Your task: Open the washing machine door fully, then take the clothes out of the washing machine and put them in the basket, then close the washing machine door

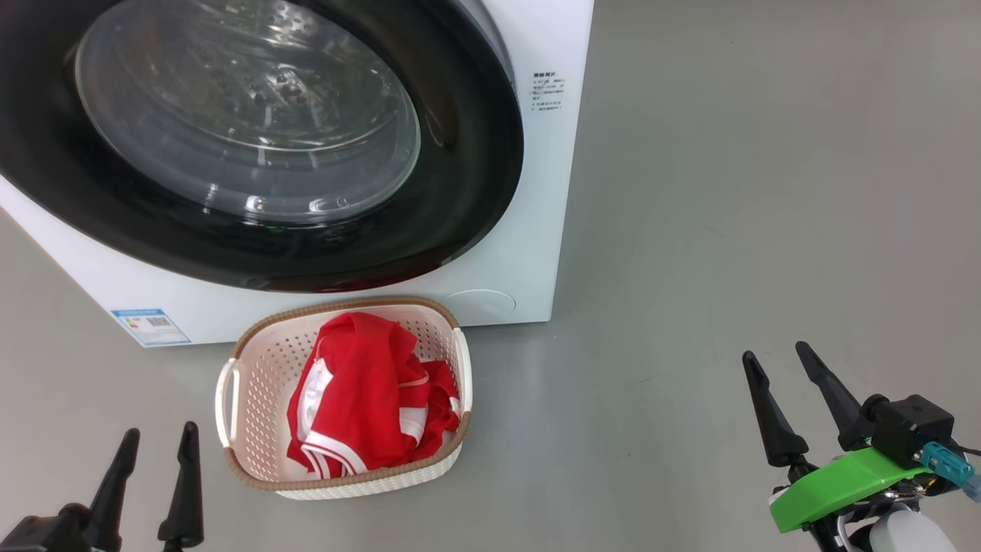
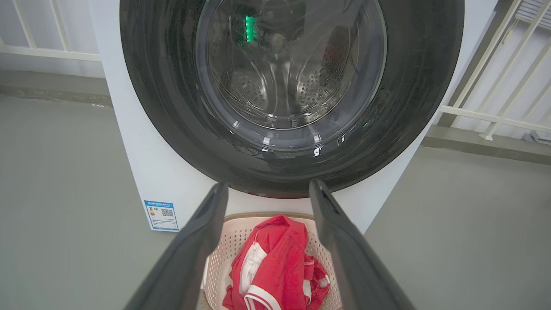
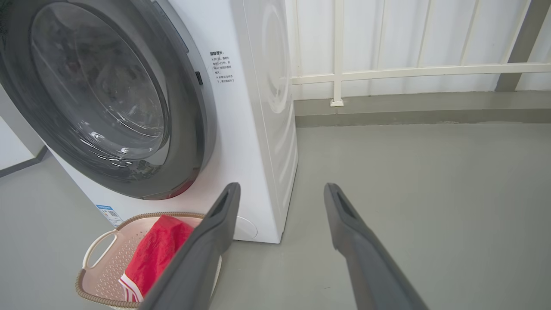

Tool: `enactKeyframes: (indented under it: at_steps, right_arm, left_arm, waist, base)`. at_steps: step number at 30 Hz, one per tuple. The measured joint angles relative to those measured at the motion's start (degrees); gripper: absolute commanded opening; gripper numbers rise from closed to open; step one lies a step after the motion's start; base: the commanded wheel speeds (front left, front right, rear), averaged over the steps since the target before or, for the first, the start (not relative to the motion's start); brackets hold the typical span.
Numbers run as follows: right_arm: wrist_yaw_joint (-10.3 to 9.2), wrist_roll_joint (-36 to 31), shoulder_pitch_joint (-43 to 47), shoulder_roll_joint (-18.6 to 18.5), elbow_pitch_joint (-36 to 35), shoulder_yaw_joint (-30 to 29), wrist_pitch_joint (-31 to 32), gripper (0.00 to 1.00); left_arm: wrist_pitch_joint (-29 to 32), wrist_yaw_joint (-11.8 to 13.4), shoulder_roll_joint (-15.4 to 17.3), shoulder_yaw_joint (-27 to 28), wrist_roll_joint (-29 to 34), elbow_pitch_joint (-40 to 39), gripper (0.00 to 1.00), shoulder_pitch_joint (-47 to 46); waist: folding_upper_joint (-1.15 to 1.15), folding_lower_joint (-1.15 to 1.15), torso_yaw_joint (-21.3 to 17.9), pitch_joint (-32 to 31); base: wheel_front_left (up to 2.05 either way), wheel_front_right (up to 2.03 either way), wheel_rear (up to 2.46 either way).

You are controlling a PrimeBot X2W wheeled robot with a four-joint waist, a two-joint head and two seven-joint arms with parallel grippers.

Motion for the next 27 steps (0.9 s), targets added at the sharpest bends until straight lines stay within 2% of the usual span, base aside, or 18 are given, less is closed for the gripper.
enactKeyframes:
  at_steps: [3,4,11,27]
  right_arm:
    - [0.00,0.00,0.00,0.00,0.00,0.00,0.00,1.00]
    - [0.00,-0.03,0.00,0.05,0.23,0.00,0.00,0.00]
    - [0.00,0.05,1.54,2.25,4.31,0.21,0.34,0.00]
    - [0.00,9.98,1.62,2.69,4.02,-0.44,2.63,0.00]
  left_arm:
    - [0.00,0.00,-0.02,0.00,0.00,-0.09,1.00,0.01]
    - [0.02,0.01,-0.10,-0.07,0.00,0.09,0.00,-0.01]
    - [0.46,0.01,-3.63,-1.43,-0.32,3.67,0.00,1.11]
    - [2.90,0.02,-3.97,-0.80,-9.23,3.72,0.00,0.96]
  waist:
    - [0.00,0.00,0.01,-0.05]
    - [0.00,0.00,0.01,-0.09]
    - [0.00,0.00,0.03,-0.11]
    - [0.00,0.01,0.32,-0.88]
  base:
    - [0.00,0.00,0.00]
    - [0.00,0.00,0.00]
    - [0.00,0.00,0.00]
    - [0.00,0.00,0.00]
